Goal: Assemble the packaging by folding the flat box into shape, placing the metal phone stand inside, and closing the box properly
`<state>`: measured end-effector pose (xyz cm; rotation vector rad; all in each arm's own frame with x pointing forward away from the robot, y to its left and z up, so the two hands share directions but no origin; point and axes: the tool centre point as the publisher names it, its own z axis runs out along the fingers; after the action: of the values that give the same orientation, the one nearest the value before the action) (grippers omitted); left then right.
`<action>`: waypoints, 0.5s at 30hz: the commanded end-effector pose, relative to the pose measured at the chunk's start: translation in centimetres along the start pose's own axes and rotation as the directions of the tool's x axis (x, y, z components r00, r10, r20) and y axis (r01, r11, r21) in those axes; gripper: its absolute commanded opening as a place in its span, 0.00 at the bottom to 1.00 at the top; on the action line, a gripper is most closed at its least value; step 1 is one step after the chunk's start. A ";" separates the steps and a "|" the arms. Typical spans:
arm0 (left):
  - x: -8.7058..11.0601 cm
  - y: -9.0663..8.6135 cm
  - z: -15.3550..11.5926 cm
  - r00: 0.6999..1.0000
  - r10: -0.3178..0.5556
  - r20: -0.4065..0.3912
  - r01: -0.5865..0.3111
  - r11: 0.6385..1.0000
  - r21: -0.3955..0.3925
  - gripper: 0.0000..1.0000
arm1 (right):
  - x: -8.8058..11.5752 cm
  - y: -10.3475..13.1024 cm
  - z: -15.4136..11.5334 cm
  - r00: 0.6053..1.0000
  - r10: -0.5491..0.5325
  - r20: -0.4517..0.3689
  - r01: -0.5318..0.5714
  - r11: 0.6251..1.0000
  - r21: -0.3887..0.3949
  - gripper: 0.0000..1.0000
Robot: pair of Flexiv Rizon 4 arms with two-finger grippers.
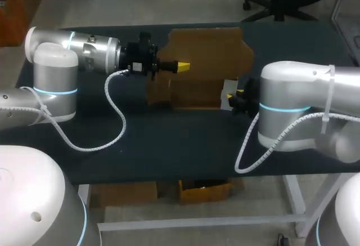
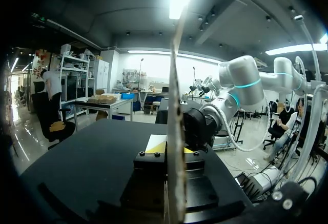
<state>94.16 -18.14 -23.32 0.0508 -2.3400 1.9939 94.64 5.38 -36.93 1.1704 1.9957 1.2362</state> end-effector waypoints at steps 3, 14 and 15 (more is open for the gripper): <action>-0.1 0.4 0.2 1.000 0.000 -0.002 0.000 1.000 0.002 0.00 | 0.1 -0.2 0.5 0.999 0.006 0.040 -0.006 1.000 -0.010 0.34; -0.1 0.4 0.2 1.000 0.000 -0.002 0.000 1.000 0.002 0.00 | 0.1 -0.1 0.9 0.997 0.026 0.066 -0.025 1.000 -0.012 0.34; -0.1 0.4 0.2 1.000 0.000 -0.002 0.000 1.000 0.002 0.00 | 0.0 0.0 0.9 0.997 0.028 0.069 -0.028 1.000 -0.013 0.33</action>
<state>94.17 -18.16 -23.32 0.0510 -2.3400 1.9941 95.03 5.24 -37.05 1.2134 1.9488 1.2232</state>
